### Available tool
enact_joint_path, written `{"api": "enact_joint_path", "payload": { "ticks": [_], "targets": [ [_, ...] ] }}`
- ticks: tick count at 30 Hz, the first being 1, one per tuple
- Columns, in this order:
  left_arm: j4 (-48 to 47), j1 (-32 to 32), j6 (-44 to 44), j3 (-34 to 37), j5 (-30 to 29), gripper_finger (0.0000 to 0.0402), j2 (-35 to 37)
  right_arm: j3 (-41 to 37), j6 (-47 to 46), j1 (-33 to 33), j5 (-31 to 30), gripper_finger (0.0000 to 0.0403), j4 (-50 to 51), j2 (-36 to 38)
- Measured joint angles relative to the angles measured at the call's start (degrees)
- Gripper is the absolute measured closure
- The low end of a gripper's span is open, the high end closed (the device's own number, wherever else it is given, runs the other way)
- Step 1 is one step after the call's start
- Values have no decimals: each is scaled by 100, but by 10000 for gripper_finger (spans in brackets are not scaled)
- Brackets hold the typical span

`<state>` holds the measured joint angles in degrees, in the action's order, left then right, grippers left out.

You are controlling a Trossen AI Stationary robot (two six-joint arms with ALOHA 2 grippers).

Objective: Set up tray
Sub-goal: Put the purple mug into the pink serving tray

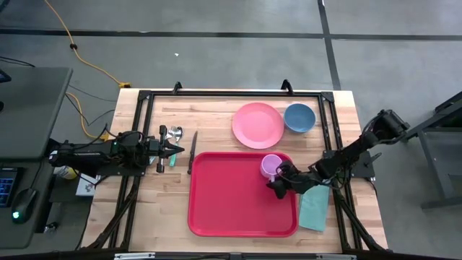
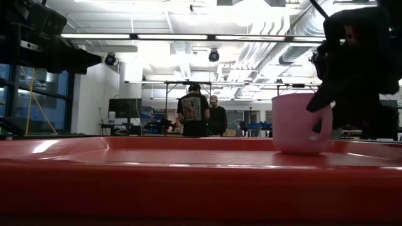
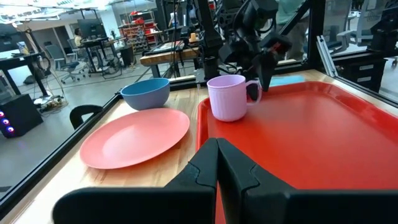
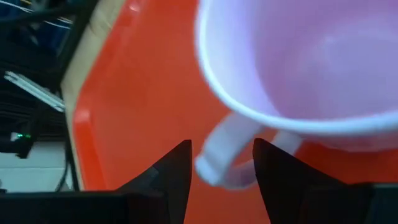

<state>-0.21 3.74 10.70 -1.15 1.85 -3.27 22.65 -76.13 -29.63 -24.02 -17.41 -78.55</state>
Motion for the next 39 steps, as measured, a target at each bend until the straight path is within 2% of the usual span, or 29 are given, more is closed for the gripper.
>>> {"api": "enact_joint_path", "payload": {
  "ticks": [7, 20, 27, 39],
  "targets": [
    [0, 1, -2, 0, 2, 364, 0, 19, 174, 53, -256, 253, 527, 588],
    [0, 1, -1, 0, 2, 364, 0, 20, -36, 446, 275, 253, 2574, 1737],
    [-6, 1, 4, 2, -48, 364, 0, 22, -200, 704, 646, 253, 3286, 1933],
    [-29, 0, 13, 2, -98, 364, 0, 22, -93, 923, 706, 253, 3513, 1942]
  ]
}}
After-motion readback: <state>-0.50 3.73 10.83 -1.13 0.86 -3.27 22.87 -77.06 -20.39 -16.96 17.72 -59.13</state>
